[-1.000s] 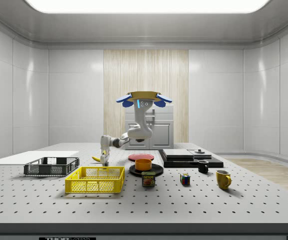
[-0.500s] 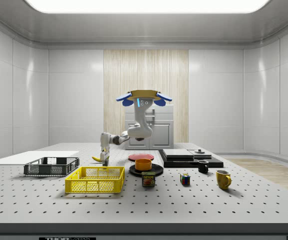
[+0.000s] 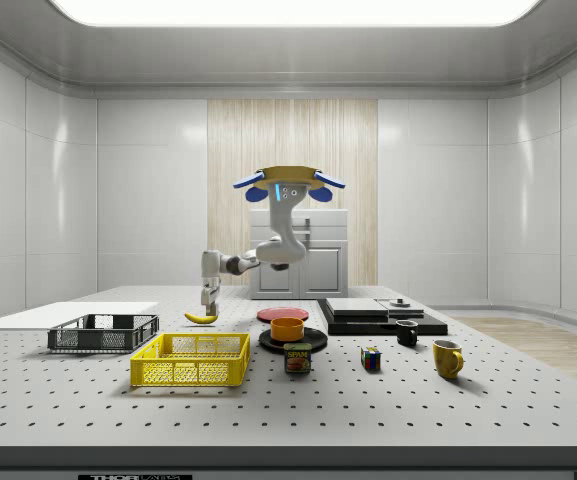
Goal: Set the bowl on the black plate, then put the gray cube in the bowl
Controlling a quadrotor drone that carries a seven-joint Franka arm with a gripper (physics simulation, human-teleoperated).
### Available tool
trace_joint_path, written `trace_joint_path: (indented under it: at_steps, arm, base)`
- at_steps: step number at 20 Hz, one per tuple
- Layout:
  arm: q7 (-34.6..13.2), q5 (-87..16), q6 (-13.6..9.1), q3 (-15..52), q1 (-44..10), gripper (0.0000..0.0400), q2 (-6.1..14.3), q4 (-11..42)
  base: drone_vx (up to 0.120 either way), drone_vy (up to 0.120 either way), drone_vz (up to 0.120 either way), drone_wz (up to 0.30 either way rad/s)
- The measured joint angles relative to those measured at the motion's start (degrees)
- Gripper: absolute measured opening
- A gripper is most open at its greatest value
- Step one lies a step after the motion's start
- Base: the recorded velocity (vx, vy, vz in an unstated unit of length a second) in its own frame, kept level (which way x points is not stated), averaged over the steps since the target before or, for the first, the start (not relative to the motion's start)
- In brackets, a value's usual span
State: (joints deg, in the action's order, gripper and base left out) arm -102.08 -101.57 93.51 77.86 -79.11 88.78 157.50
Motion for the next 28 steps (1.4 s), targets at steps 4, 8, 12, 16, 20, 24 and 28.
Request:
trace_joint_path:
  at_steps: [4,8,12,16,20,24,28]
  arm:
    - [0.0,0.2,0.1,0.2,0.0,0.0251,0.2,0.0]
    - [0.0,0.3,0.2,0.2,0.0,0.0251,0.3,0.0]
    - [-0.1,0.4,0.3,0.3,-0.1,0.0251,0.5,0.0]
    - [-0.1,0.5,0.5,0.3,-0.1,0.0251,0.6,0.0]
    - [-0.1,0.5,0.6,0.3,-0.1,0.0251,0.7,0.0]
    - [-0.1,0.6,0.7,0.3,-0.2,0.0251,0.9,0.0]
    - [-0.1,0.6,0.8,0.3,-0.2,0.0251,1.0,0.0]
  base:
    - [-0.100,0.080,0.020,0.000]
    - [-0.120,0.000,0.040,0.000]
    - [-0.120,0.000,0.060,0.000]
    - [-0.120,0.000,0.040,0.000]
    - [-0.120,0.000,0.010,0.000]
    - [-0.120,0.000,0.000,0.000]
    - [-0.120,0.000,0.000,0.000]
